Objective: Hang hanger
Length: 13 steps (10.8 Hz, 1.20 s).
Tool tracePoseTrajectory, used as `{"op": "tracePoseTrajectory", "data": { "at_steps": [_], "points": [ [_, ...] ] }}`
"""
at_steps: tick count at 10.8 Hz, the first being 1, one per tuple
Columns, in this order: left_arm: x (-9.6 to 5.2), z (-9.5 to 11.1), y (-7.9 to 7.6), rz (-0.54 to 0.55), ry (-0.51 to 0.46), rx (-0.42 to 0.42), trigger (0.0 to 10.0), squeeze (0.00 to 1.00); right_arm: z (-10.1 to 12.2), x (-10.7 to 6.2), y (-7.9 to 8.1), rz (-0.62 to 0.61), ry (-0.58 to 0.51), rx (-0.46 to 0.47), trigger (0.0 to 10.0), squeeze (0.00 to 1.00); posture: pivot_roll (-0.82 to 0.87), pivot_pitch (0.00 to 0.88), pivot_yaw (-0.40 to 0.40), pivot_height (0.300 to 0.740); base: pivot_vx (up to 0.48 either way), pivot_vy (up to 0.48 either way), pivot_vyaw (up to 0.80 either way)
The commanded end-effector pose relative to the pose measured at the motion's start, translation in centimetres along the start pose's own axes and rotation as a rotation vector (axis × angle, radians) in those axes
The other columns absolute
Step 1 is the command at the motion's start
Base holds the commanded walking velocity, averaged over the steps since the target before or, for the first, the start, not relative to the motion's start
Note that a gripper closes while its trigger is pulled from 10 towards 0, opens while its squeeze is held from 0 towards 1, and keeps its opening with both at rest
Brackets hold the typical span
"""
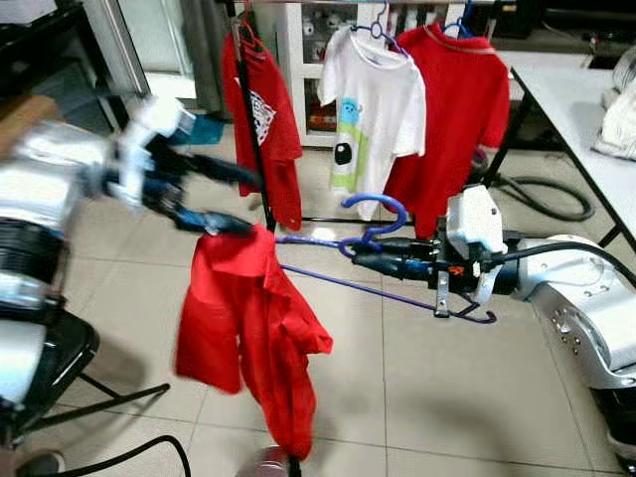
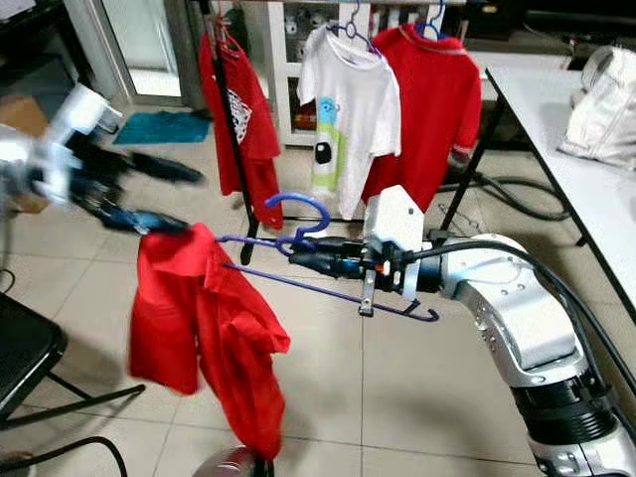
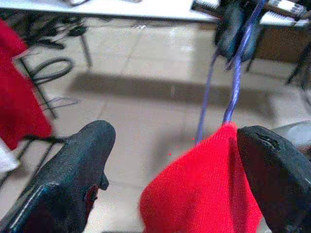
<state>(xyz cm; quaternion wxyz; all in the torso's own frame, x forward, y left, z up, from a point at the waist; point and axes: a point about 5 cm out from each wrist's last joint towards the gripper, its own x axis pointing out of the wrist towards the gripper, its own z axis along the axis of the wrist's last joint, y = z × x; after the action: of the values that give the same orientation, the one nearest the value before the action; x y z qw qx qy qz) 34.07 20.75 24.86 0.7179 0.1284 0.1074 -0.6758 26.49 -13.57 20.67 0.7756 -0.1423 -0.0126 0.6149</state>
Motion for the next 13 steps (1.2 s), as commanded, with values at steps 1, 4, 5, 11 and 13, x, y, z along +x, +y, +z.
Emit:
{"op": "tracePoseTrajectory", "data": {
  "at_steps": [1,4,5,11,13],
  "points": [
    [0.2,1.3,0.1,-0.022,-0.058,0.003,10.0,0.0,0.9,0.0,0.1,0.005,-0.018,-0.037,10.0,0.0,0.03,0.0,0.112,0.74,0.0,0.0,0.0],
    [0.6,-0.1,-0.8,-0.074,0.041,0.036,10.0,0.0,0.7,0.0,0.4,-0.002,-0.014,-0.028,10.0,0.0,0.03,0.0,0.106,0.74,0.0,0.0,0.0],
    [0.6,-1.4,-1.2,-0.086,0.124,0.059,9.6,0.0,0.6,0.1,0.3,0.0,-0.013,-0.027,10.0,0.0,0.03,0.0,0.097,0.74,0.0,0.0,0.0],
    [2.2,-2.6,-1.7,-0.147,0.162,0.134,0.0,0.0,0.5,0.9,0.2,0.047,-0.01,-0.018,10.0,0.0,0.04,0.0,0.083,0.74,0.0,0.0,0.0],
    [2.3,-3.1,-2.0,-0.167,0.189,0.115,0.0,0.0,0.4,1.0,0.1,0.052,-0.009,-0.014,10.0,0.0,0.03,0.0,0.086,0.74,0.0,0.0,0.0]
  ]
}}
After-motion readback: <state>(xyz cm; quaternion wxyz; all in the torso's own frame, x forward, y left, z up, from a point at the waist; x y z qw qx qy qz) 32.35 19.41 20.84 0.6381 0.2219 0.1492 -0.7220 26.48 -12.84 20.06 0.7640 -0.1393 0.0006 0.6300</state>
